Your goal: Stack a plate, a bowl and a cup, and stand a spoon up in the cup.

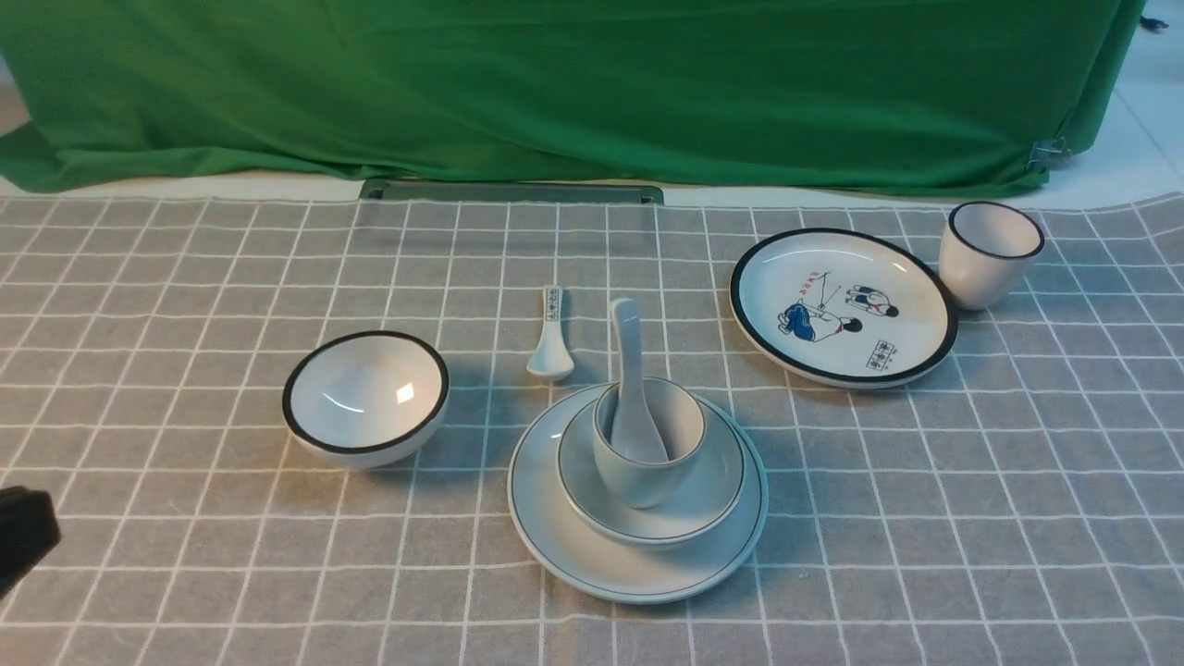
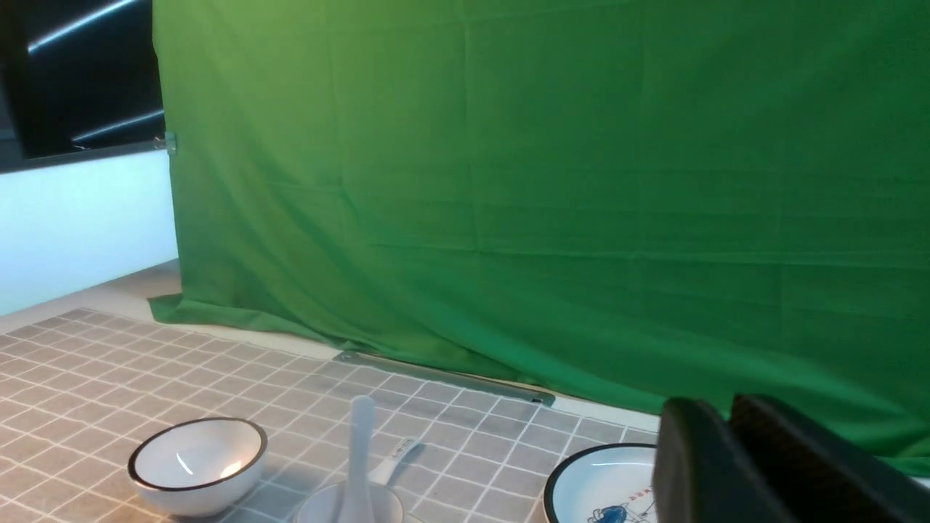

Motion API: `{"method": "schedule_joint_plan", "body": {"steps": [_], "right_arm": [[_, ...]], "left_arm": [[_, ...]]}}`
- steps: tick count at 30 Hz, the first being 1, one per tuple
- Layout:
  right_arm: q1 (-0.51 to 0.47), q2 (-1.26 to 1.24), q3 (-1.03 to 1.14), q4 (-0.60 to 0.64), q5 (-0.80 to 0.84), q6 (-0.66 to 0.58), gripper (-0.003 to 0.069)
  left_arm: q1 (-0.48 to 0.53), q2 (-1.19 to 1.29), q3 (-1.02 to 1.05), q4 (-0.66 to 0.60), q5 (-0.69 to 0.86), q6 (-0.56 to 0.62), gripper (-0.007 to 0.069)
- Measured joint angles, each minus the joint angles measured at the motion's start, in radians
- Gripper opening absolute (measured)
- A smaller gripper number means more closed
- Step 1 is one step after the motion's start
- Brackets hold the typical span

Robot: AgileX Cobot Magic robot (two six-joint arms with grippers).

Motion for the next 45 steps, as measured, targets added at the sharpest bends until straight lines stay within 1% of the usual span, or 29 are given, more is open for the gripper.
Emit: {"method": "schedule_joint_plan", "body": {"steps": [1,5,10,14,16,18,20,21,22,23,26,29,31,34,45], "right_arm": [[0.000,0.000,0.000,0.000,0.000,0.000,0.0122],[0.000,0.000,0.000,0.000,0.000,0.001,0.0138],[0.000,0.000,0.000,0.000,-0.001,0.001,0.0150],[0.000,0.000,0.000,0.000,-0.001,0.001,0.0158],[0.000,0.000,0.000,0.000,-0.001,0.001,0.0160],[0.000,0.000,0.000,0.000,-0.001,0.001,0.0162],[0.000,0.000,0.000,0.000,-0.001,0.001,0.0165],[0.000,0.000,0.000,0.000,-0.001,0.001,0.0165],[0.000,0.000,0.000,0.000,-0.001,0.001,0.0169],[0.000,0.000,0.000,0.000,-0.001,0.001,0.0171],[0.000,0.000,0.000,0.000,-0.003,0.001,0.0177],[0.000,0.000,0.001,0.000,-0.003,0.001,0.0183],[0.000,0.000,0.001,0.000,-0.003,0.001,0.0190],[0.000,0.000,0.001,0.000,-0.003,0.001,0.0197],[0.000,0.000,0.003,0.000,-0.003,0.001,0.0214]], "left_arm": [[0.000,-0.054,0.012,0.001,0.000,0.000,0.0012],[0.000,-0.122,0.016,0.003,0.000,0.000,0.0012],[0.000,-0.127,0.023,0.003,-0.016,0.034,0.0013],[0.002,-0.133,0.060,-0.003,-0.121,0.053,0.0013],[0.010,-0.143,0.091,-0.016,-0.182,0.081,0.0013],[0.066,-0.167,0.171,-0.100,-0.287,0.191,0.0013],[0.144,-0.203,0.254,-0.198,-0.373,0.298,0.0013],[0.174,-0.210,0.273,-0.230,-0.388,0.318,0.0013],[0.255,-0.229,0.358,-0.301,-0.453,0.390,0.0013],[0.304,-0.232,0.404,-0.338,-0.492,0.418,0.0013],[0.419,-0.235,0.497,-0.390,-0.560,0.452,0.0015],[0.494,-0.235,0.537,-0.406,-0.561,0.457,0.0016],[0.510,-0.235,0.539,-0.406,-0.539,0.460,0.0017],[0.511,-0.235,0.540,-0.399,-0.513,0.477,0.0017],[0.511,-0.235,0.540,-0.396,-0.508,0.479,0.0017]]}}
